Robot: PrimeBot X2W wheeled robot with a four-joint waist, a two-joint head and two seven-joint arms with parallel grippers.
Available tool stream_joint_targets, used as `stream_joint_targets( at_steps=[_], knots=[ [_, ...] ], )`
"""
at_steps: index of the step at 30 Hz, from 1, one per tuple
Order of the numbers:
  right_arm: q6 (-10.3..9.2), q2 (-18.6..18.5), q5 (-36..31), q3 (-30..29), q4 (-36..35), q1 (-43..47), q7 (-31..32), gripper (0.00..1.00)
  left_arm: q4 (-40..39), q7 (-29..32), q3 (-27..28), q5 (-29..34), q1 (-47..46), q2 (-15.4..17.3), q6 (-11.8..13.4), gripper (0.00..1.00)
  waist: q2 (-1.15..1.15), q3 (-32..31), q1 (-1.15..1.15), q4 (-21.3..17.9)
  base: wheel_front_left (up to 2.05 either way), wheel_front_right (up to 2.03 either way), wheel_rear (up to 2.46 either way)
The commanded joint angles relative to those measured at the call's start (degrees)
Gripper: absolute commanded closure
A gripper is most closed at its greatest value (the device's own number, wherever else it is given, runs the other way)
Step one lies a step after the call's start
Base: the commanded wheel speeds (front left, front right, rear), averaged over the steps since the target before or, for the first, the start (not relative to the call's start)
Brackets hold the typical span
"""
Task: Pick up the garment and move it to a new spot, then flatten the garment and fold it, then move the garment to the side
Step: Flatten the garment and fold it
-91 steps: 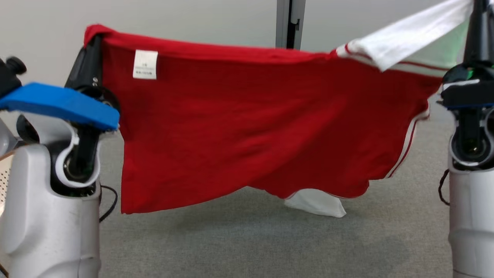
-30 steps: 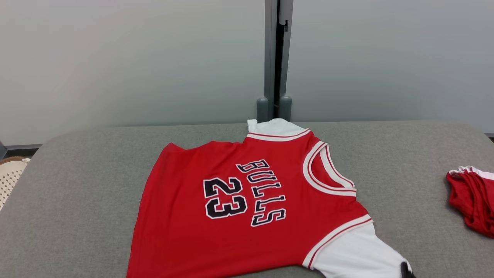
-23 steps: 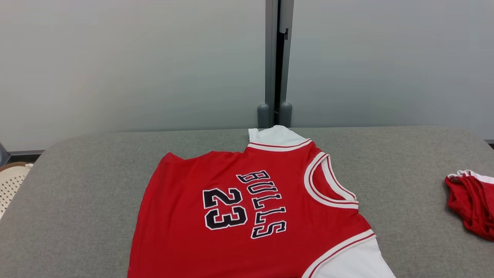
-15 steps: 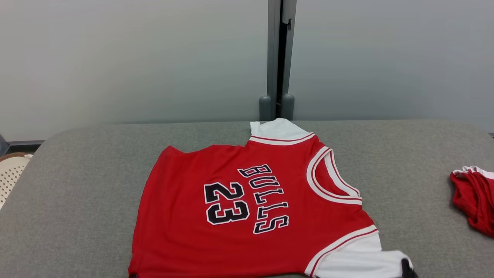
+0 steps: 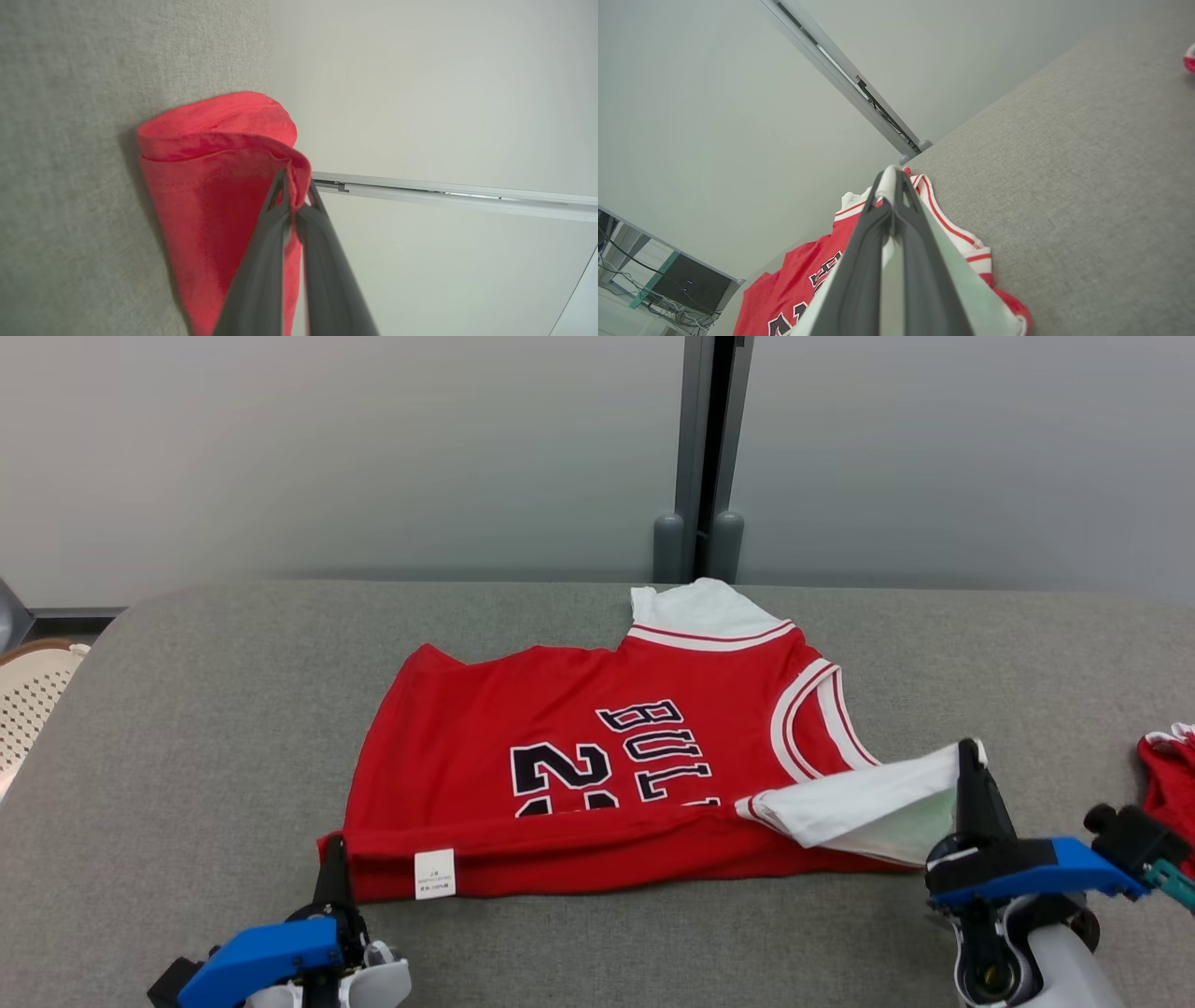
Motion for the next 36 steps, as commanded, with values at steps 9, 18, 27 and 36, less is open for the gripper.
stream_joint_targets(
  at_steps=[9, 18, 27, 36],
  knots=[
    [0.0, -0.7, -3.5, 0.6, 6.0, -12.0, -0.2, 1.0, 3.5, 0.5, -1.7, 0.8, -8.4, 0.1, 0.1, 1.0, 0.0, 4.9, -0.01, 0.6, 0.0, 0.0, 0.0],
    [0.0, -0.8, -7.2, -0.5, 10.2, -19.1, -0.2, 1.0, 7.2, -1.6, -1.5, 2.9, -14.5, 0.1, 0.1, 1.0, 0.0, 8.8, -0.01, 0.6, 0.0, 0.0, 0.0],
    [0.0, -2.4, -18.5, -1.1, 11.4, -19.5, -0.2, 0.0, 11.5, -4.2, -1.8, 11.6, -16.6, 0.9, 0.1, 0.0, 0.0, 9.2, -0.01, 0.7, 0.0, 0.0, 0.0],
    [0.0, -1.7, -33.8, -2.7, 4.2, -6.8, -0.2, 0.0, 9.8, -4.5, 7.1, 54.3, -6.9, 2.1, 2.8, 0.0, 0.0, 4.3, -0.01, 0.1, 0.0, 0.0, 0.0]
  ],
)
